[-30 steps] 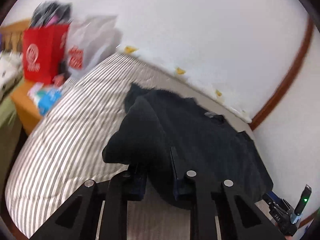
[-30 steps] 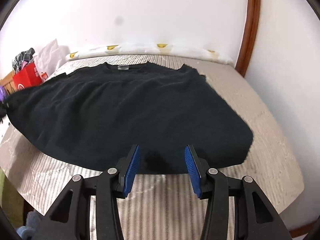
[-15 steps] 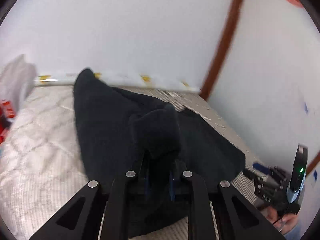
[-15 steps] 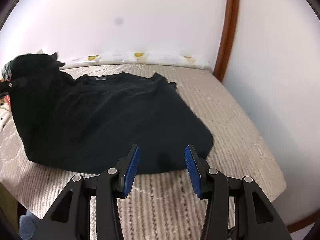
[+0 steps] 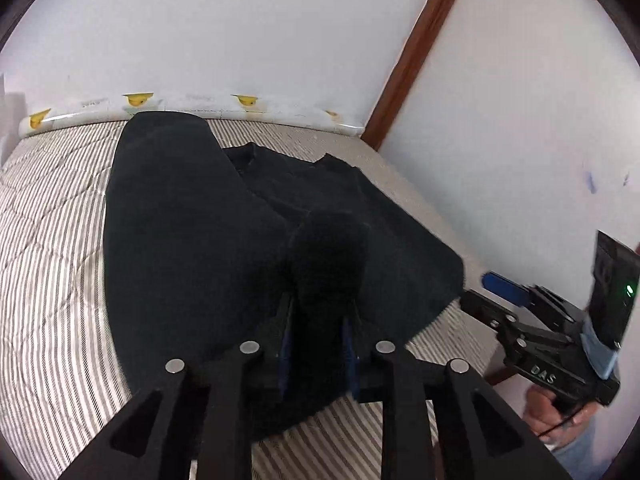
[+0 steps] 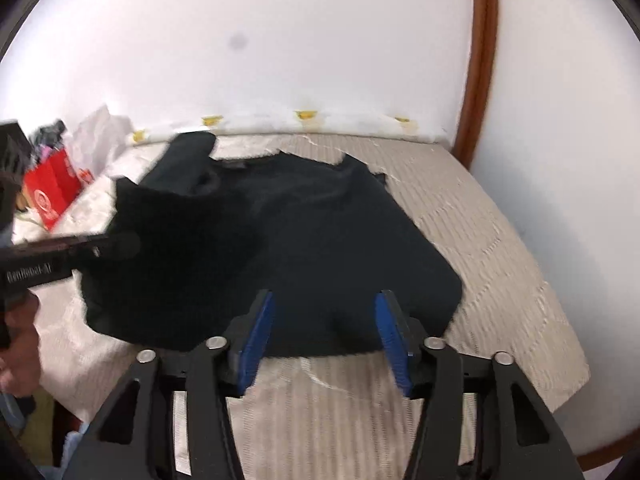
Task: Fold small clothes
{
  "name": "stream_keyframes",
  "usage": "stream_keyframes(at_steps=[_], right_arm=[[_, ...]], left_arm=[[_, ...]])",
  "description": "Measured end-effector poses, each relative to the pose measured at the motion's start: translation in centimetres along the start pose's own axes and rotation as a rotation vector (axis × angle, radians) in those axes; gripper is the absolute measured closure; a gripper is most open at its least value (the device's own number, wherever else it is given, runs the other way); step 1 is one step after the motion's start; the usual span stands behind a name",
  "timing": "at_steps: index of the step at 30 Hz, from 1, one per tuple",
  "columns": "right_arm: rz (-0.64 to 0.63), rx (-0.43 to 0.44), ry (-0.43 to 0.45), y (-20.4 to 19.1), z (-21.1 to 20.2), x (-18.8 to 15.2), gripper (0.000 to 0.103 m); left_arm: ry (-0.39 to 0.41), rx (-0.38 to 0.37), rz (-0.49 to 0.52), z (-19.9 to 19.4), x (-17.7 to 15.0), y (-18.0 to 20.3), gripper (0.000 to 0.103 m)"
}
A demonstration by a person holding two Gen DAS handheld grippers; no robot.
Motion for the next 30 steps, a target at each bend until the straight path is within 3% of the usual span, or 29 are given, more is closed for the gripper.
stream_keyframes(at_steps=[3,6,13,19,22,25,28,30], right_arm=[[0.012,0.075,0.017,-2.1,-0.2,1.0,0.037],[0.010,0.102,0.034,-4.2,-0.1,2.0,0.033],[0.035,0.183,-0.015,-7.8,2.9,2.4,0.029],[0.121,0.234,-0.045,-9.0,5.7,3.6,0.029],[0.136,0.226,-0.079,-9.6,8.0,3.9,0.029],[0.198,0.272,-0.114,-10.2,10.1,3.7,0.029],[0.211,0.285,-0.133,-11.0,11.8,4.1,0.037],[0.204,0.290,-0.123,-11.7,12.4,4.7,0.054]], left_arm=[[-0.002,-0.006,0.013,-1.6,-1.1,-0.5,0.065],[0.020,0.046,0.013,-3.4,-2.6,-2.5,0.052],[-0.007,0.174,-0.064,-3.5,-6.3,-8.3,0.047],[-0.040,0.145,-0.110,-2.0,-7.3,-9.0,0.045],[-0.036,0.124,-0.100,-1.3,-7.3,-8.5,0.043],[-0.033,0.116,-0.090,-0.6,-7.1,-8.0,0.042],[-0.039,0.120,-0.086,0.2,-6.7,-7.7,0.041],[-0.045,0.136,-0.071,0.0,-6.7,-7.7,0.041]])
Point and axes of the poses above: each gripper's, at about its wrist camera, not at the fingertips, and z roughly the way its jaws point, y to its right, x to its top, the point moved 9 cm from there along z, roughly the way its jaws point, and after that the axes turned 6 degrees about -z, right-handed, at the moved point
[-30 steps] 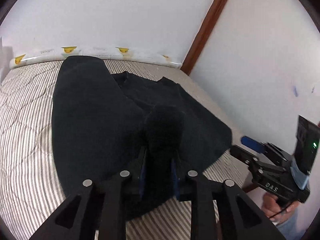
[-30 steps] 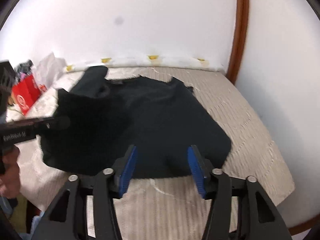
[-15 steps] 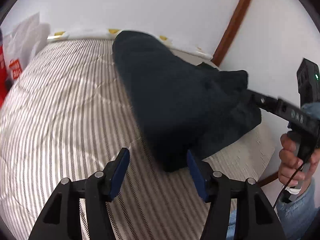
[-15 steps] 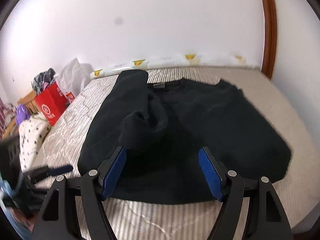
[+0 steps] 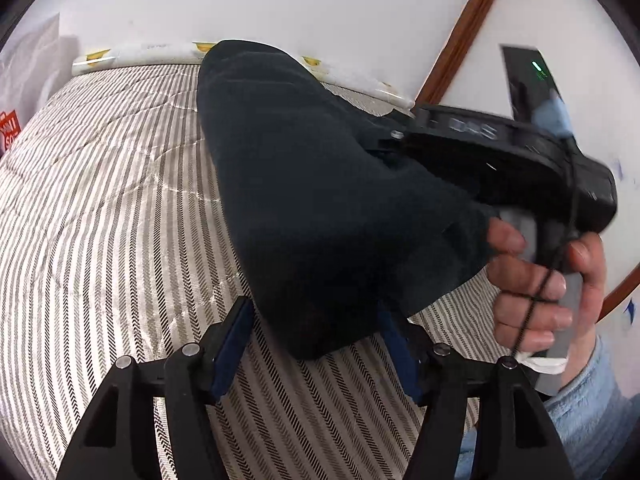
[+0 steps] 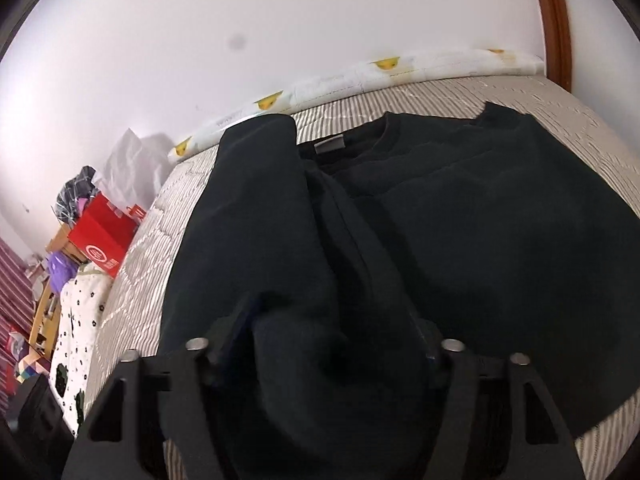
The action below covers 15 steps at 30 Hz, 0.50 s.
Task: Fold small clothes
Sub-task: 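Grasp the lifted fold with the right tool while the left tool holds it up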
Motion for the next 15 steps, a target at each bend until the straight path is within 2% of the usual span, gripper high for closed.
stream_keyframes(at_steps=[1,3,7,11,14,15], right_arm=[[-0.011,0.009,0.006,-0.5,0.3,0.3,0.060],[-0.058,-0.024,0.024,-0.9,0.4,0.9,0.082],[-0.160,-0.076,0.153,-0.6,-3.2,2.6,0.086],[-0.227,-0.211,0.264,2.2,-7.7,4.7,0.087],[-0.216,-0.298,0.281,5.8,-9.5,5.5,0.087],[-0.195,-0.344,0.269,8.1,-9.9,5.5,0.087]], left_arm=[[-0.001,0.003,0.004,-0.1,-0.1,-0.1,0.041],[0.001,0.005,0.002,-0.1,-0.3,0.0,0.041],[0.004,0.034,0.004,0.2,-0.2,0.5,0.041],[-0.009,0.063,0.021,1.6,0.7,1.7,0.041],[-0.014,0.051,0.035,2.5,1.3,3.2,0.041],[-0.010,0.036,0.043,2.8,1.5,4.1,0.039]])
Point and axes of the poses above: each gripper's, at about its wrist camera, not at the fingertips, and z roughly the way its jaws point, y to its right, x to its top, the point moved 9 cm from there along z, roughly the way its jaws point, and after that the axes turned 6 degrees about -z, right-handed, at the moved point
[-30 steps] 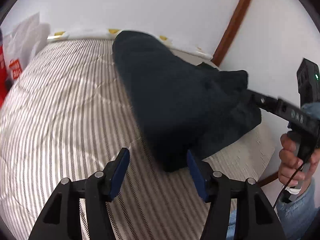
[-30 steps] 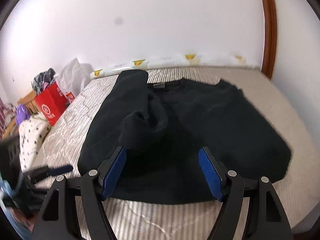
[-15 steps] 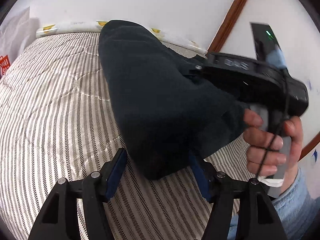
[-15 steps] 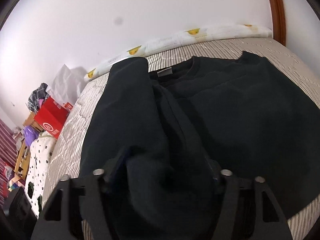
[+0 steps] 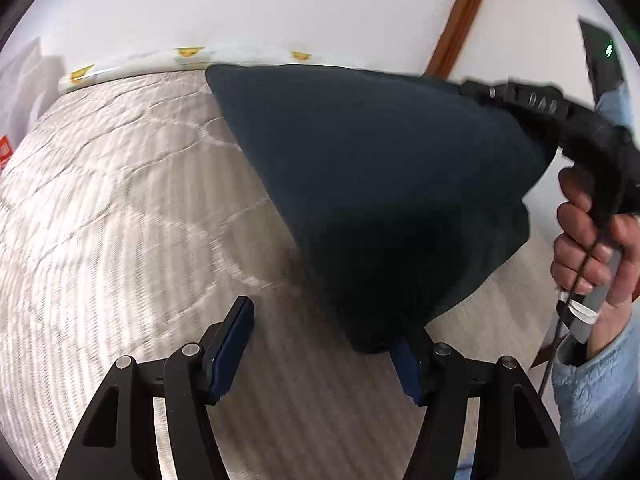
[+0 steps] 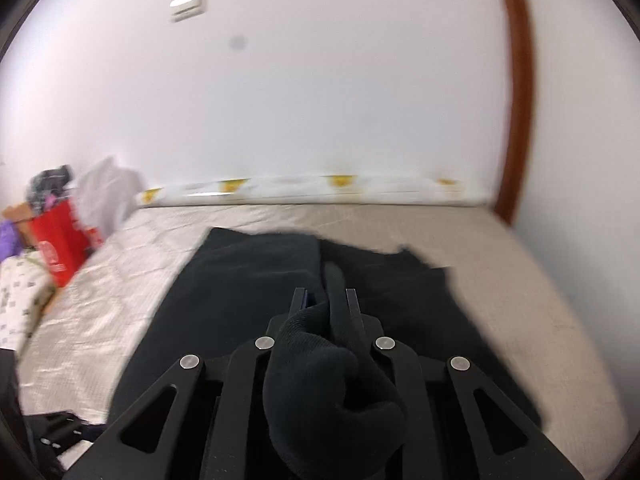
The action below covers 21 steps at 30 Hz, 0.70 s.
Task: Fold small clothes
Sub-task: 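Grasp the lifted fold with the right tool while the left tool holds it up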
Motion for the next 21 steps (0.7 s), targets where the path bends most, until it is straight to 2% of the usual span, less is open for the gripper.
stream_keyframes(at_steps=[2,5,8,10,13,14,16,17,18,21], right_arm=[[0.015,-0.057,-0.023,2.8,0.4,-0.7,0.087],[0.035,-0.155,-0.033,7.6,0.0,-2.1,0.087],[0.095,-0.149,-0.067,10.8,0.1,-4.0,0.087],[0.096,-0.159,-0.084,11.7,0.4,-5.5,0.087],[0.104,-0.149,-0.121,11.8,1.3,-7.6,0.087],[0.109,-0.140,-0.133,11.8,1.6,-8.2,0.085],[0.120,-0.137,-0.136,12.0,1.4,-8.9,0.083],[0.125,-0.135,-0.134,12.2,1.0,-9.3,0.077],[0.131,-0.136,-0.134,12.4,0.7,-9.6,0.067],[0.164,-0.159,-0.155,13.4,0.1,-10.5,0.047]], left_arm=[[-0.002,-0.016,0.031,0.7,0.3,1.6,0.038],[-0.002,0.009,0.101,1.8,0.3,3.9,0.040],[0.006,0.014,0.130,2.5,0.4,5.3,0.040],[-0.001,-0.007,0.128,2.8,0.4,6.0,0.040],[0.004,0.005,0.137,3.0,0.6,6.3,0.041],[0.000,0.008,0.142,3.2,0.5,6.3,0.042],[0.002,-0.002,0.127,3.3,0.6,6.3,0.051],[0.000,-0.010,0.110,3.3,0.6,6.2,0.057],[-0.006,-0.027,0.091,3.4,0.6,6.2,0.064],[-0.001,-0.053,0.057,3.1,0.5,5.6,0.070]])
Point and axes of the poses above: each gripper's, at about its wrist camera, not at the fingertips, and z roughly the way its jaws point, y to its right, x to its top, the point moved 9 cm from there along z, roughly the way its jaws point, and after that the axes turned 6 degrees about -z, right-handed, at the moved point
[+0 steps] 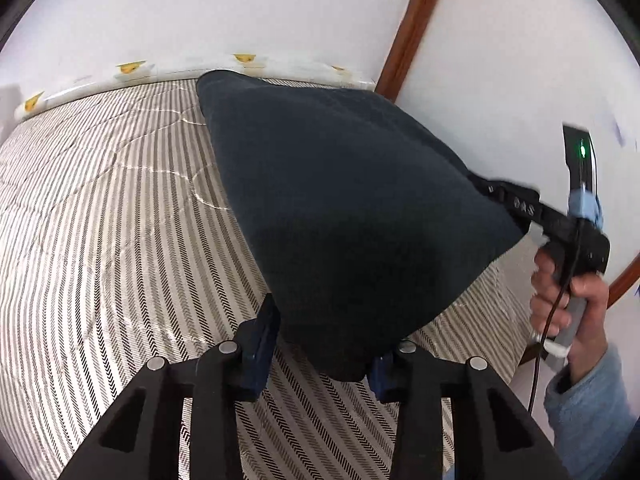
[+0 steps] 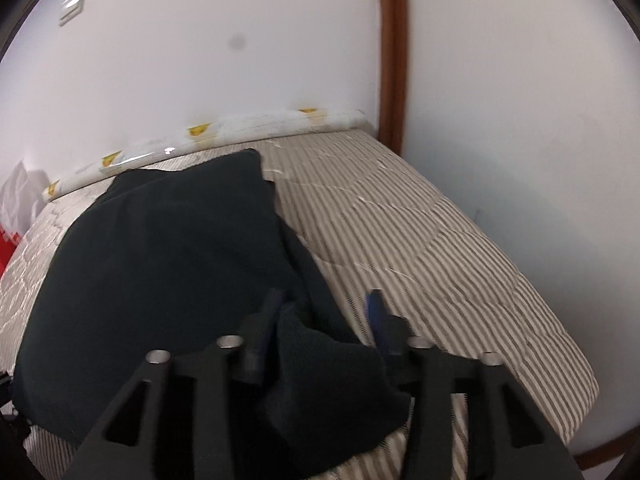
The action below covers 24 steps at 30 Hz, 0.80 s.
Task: Fold small clothes
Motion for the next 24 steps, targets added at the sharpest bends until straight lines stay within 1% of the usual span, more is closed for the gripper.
stream_keyframes(at_steps=[3,5,6,7,8,9,11,13,15,18,21,24], right_arm=[[0.032,0.029,-0.046,0.4,0.2,-0.9,0.043],[0.066,0.051,-0.088,0.3,1.1,-1.3,0.043],[0.084,0.063,-0.100,0.3,1.3,-1.3,0.044],[0.105,0.087,-0.110,0.0,1.8,-1.2,0.048],[0.112,0.147,-0.115,-0.8,2.1,-1.0,0.070],[0.114,0.158,-0.117,-1.4,2.2,-0.7,0.080],[0.093,0.118,-0.094,-2.5,2.1,-0.1,0.082],[0.076,0.114,-0.083,-3.8,2.2,0.3,0.084],[0.072,0.141,-0.078,-5.5,2.3,1.0,0.085],[0.060,0.160,-0.071,-8.2,2.7,2.3,0.085],[0.031,0.187,-0.068,-11.8,3.3,3.9,0.086],[0.016,0.225,-0.069,-14.8,3.6,4.8,0.086]], left_arm=[[0.023,0.002,-0.012,-0.1,0.1,-0.1,0.074],[0.032,-0.005,-0.026,-0.1,0.5,-0.1,0.077],[0.040,-0.008,-0.037,-0.3,0.7,-0.2,0.078],[0.048,-0.011,-0.045,-0.5,1.0,-0.4,0.079],[0.055,-0.013,-0.049,-0.6,1.3,-0.6,0.080],[0.063,-0.006,-0.052,-0.8,1.6,-0.8,0.081],[0.081,0.020,-0.056,-1.2,2.7,-1.8,0.081],[0.099,0.033,-0.084,-1.7,3.7,-2.9,0.082],[0.114,0.039,-0.140,-2.0,5.3,-5.2,0.083],[0.131,0.073,-0.169,-2.7,6.7,-8.1,0.084],[0.145,0.103,-0.193,-3.3,7.8,-10.7,0.084],[0.157,0.125,-0.225,-4.2,7.9,-13.3,0.084]])
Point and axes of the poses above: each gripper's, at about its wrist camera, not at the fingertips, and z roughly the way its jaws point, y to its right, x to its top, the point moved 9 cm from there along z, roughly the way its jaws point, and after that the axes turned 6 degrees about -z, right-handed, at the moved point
